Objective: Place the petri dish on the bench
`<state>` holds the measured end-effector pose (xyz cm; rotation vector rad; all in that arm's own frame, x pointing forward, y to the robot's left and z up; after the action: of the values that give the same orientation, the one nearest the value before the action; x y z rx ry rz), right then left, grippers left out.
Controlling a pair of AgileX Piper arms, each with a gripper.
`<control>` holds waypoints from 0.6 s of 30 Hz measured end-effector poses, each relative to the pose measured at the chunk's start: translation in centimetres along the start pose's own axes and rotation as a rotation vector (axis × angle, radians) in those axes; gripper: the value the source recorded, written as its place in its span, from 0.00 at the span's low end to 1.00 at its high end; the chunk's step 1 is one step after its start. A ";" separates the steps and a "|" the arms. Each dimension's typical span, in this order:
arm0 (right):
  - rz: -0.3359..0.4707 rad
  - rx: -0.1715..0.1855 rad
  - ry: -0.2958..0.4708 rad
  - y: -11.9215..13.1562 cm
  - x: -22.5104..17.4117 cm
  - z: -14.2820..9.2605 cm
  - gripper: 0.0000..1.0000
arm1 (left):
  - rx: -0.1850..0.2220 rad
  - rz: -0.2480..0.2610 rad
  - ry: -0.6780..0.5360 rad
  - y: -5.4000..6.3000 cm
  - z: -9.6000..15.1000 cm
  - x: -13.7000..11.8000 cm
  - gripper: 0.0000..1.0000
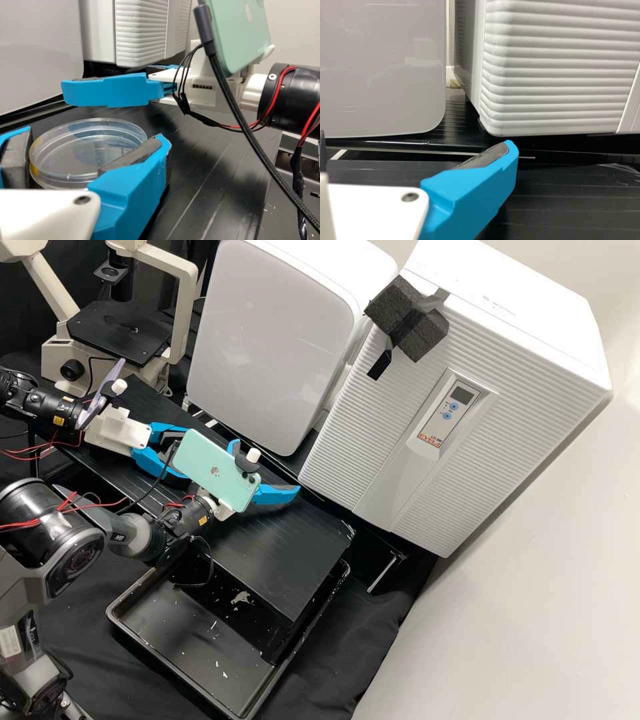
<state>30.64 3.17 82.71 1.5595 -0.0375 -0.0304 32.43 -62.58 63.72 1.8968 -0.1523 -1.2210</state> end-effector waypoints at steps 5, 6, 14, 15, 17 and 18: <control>0.000 0.000 0.000 0.0 0.0 0.0 1.00 | 0.000 0.000 0.000 0.0 0.0 0.0 1.00; 0.000 0.000 0.000 0.0 0.0 0.0 1.00 | 0.000 0.000 0.000 0.0 0.0 0.0 1.00; 0.000 0.000 0.000 0.0 0.0 0.0 1.00 | -0.009 -0.008 -0.007 -0.5 0.2 -0.6 1.00; 0.000 0.000 0.000 0.0 0.0 0.0 1.00 | -0.005 -0.006 -0.009 -0.5 0.4 -0.9 1.00; 0.000 0.000 0.000 0.0 0.0 0.0 1.00 | 0.024 -0.002 -0.004 -0.4 0.8 -1.8 1.00; 0.000 0.000 0.000 0.0 0.0 0.0 1.00 | 0.036 -0.005 -0.002 -0.6 1.0 -2.3 1.00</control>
<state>30.64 3.17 82.71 1.5595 -0.0375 -0.0304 30.27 -61.61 64.68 1.9280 -0.1713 -1.2310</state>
